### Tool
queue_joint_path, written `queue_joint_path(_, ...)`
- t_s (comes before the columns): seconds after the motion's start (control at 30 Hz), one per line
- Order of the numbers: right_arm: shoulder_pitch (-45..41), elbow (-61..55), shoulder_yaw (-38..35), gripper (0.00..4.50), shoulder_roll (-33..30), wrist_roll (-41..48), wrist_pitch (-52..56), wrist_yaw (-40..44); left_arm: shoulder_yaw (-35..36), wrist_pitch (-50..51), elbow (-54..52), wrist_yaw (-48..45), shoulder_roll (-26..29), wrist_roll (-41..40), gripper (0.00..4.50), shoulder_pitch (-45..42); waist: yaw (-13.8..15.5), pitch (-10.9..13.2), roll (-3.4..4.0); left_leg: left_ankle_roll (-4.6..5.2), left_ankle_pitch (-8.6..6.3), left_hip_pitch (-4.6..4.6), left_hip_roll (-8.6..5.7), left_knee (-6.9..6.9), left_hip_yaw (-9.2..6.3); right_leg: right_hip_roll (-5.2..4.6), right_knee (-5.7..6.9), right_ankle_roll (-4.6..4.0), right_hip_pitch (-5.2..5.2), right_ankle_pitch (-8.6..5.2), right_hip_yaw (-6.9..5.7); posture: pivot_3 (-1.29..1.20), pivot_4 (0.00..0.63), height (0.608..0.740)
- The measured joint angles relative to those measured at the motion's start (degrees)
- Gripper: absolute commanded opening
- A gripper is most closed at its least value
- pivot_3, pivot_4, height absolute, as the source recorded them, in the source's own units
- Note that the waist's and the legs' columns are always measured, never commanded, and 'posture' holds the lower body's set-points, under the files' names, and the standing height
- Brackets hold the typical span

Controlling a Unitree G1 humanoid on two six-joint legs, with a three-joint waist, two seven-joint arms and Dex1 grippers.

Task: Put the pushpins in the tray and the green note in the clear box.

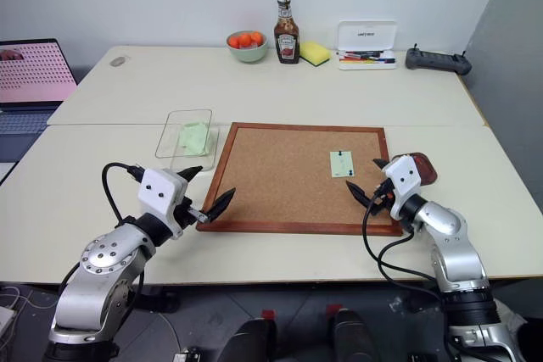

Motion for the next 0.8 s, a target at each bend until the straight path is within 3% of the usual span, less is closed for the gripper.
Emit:
queue_joint_path(0.4,0.0,0.0,-0.1,4.50,0.1,0.0,0.0,-0.2,-3.1,-0.6,5.1,-5.5,1.2,-0.6,4.44,-6.8,0.0,0.0,0.00,0.00,0.00,-0.01,-0.01,0.00,0.00,0.00,0.01,0.02,0.00,0.01,-0.01,0.00,0.150,0.740)
queue_joint_path(0.43,0.0,0.0,-0.2,4.50,0.1,0.0,0.0,-0.3,-3.8,-1.3,6.1,-6.3,1.1,-0.5,4.08,-7.8,0.0,0.0,0.00,0.00,0.00,-0.01,-0.01,0.00,-0.01,0.00,0.01,0.02,0.00,0.01,-0.02,0.00,0.150,0.740)
queue_joint_path(0.8,0.8,-2.1,-0.3,4.50,0.4,0.2,1.2,-1.3,-12.1,-5.7,20.6,-11.5,-3.8,0.7,2.02,-20.9,-0.2,0.0,0.00,0.00,0.00,-0.01,-0.02,0.01,0.01,0.02,0.02,0.07,0.00,0.04,0.00,0.00,0.150,0.740)
